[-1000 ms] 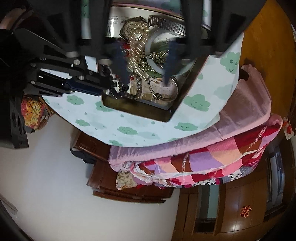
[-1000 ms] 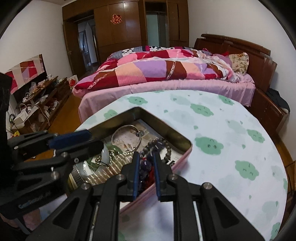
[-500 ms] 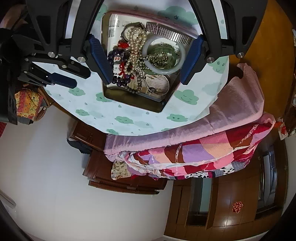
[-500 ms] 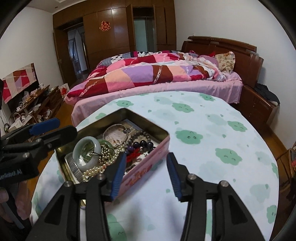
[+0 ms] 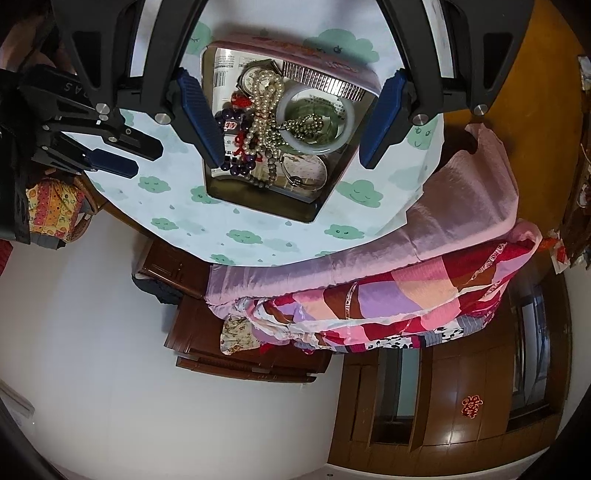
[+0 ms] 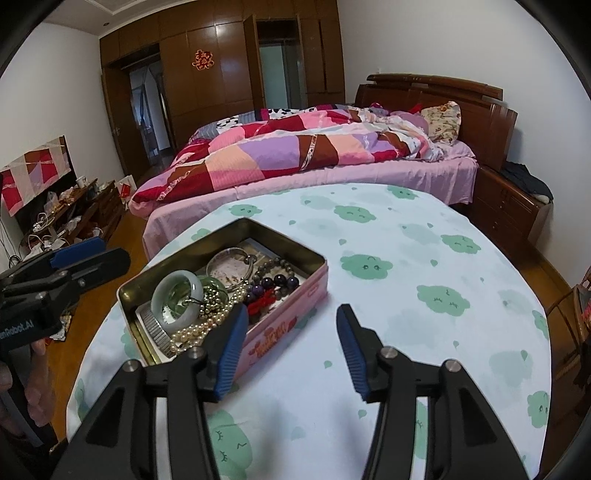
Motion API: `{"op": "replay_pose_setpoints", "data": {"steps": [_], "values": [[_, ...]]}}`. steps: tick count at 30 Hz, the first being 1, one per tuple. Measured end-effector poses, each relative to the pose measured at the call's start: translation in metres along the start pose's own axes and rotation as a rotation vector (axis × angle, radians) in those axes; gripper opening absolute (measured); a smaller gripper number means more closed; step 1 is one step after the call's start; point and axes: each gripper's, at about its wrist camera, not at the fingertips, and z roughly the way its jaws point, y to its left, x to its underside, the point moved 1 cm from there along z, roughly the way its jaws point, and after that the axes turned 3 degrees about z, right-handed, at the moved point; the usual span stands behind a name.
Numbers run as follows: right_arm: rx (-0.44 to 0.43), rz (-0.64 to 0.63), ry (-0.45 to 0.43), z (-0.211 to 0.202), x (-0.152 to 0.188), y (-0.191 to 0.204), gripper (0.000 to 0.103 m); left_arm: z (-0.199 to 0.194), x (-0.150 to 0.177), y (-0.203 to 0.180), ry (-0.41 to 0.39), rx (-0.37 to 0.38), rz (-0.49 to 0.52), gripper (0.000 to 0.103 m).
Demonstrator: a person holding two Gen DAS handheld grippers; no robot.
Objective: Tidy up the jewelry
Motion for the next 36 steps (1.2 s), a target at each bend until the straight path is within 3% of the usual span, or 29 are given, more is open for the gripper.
{"op": "replay_pose_setpoints", "data": {"steps": [36], "values": [[0.011, 0.015, -0.029, -0.015, -0.003, -0.007, 0.055, -0.009, 0.001, -0.005, -0.014, -0.002, 0.027, 0.076]]}}
